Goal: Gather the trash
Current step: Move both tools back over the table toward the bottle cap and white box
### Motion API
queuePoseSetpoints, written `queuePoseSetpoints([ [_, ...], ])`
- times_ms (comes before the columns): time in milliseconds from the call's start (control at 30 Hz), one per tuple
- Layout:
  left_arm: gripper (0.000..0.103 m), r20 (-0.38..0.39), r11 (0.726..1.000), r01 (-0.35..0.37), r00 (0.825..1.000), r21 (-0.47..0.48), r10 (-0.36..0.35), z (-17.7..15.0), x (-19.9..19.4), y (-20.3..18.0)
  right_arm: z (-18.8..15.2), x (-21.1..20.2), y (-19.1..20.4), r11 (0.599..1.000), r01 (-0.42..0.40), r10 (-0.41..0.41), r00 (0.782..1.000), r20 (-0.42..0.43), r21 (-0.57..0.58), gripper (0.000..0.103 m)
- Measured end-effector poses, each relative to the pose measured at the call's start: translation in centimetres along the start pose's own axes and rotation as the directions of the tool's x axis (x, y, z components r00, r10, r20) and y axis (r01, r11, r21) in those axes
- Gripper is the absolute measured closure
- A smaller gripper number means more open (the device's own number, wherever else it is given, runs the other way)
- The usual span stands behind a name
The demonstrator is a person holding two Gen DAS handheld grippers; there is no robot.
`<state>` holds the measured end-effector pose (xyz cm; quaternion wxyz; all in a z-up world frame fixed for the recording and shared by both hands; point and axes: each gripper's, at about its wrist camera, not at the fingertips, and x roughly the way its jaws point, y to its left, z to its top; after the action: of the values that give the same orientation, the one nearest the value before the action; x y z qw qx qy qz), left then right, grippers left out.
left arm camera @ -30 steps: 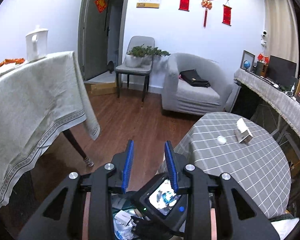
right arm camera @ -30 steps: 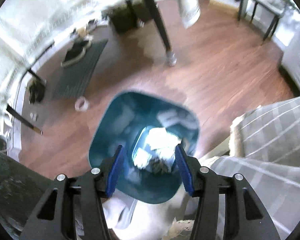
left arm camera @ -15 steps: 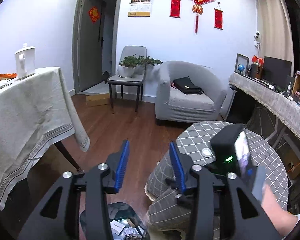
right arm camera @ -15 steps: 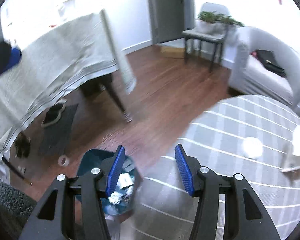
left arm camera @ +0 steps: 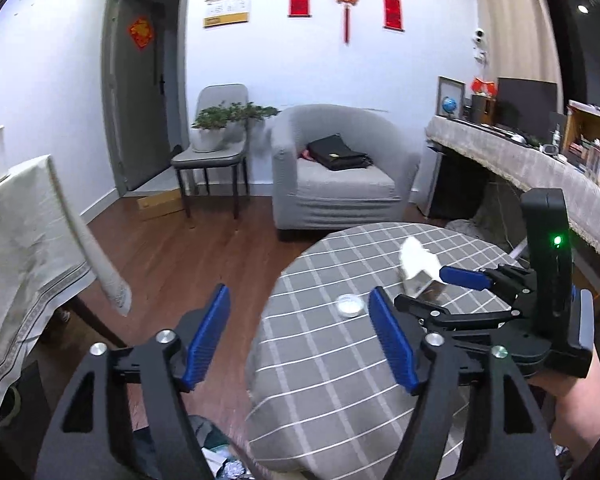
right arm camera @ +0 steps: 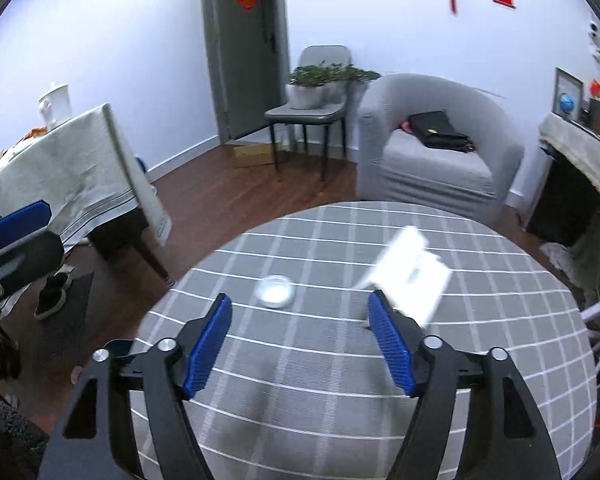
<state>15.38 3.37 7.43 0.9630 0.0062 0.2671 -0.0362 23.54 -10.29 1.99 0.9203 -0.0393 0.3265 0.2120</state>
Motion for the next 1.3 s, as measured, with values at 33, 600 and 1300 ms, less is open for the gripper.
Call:
queuePoseSetpoints([
  [33,0.025,-0.003,1.0,0.006,1.0,0.007,-0.006,0.0,0.3,-0.4,-0.2,-0.2,-0.7,1.0,0.004,-0.004,1.0,0.001,0.008,0.027],
  [600,0.021,-0.209,0.999,0.015,0.978,0.035,-0.007,-1.4,11.1,-4.5,-1.5,-1.0,-7.9,0.984,0.029,-0.029,1.0,0.0,0.177,0.017],
  [1300,0.041,-0.36,1.0,0.011,0.933,0.021,-0.003,-1.6,18.7,-3.1,-0.9,1.9,-8.4,0.949,-0.03,0.04,0.999,-0.027,0.314,0.016],
])
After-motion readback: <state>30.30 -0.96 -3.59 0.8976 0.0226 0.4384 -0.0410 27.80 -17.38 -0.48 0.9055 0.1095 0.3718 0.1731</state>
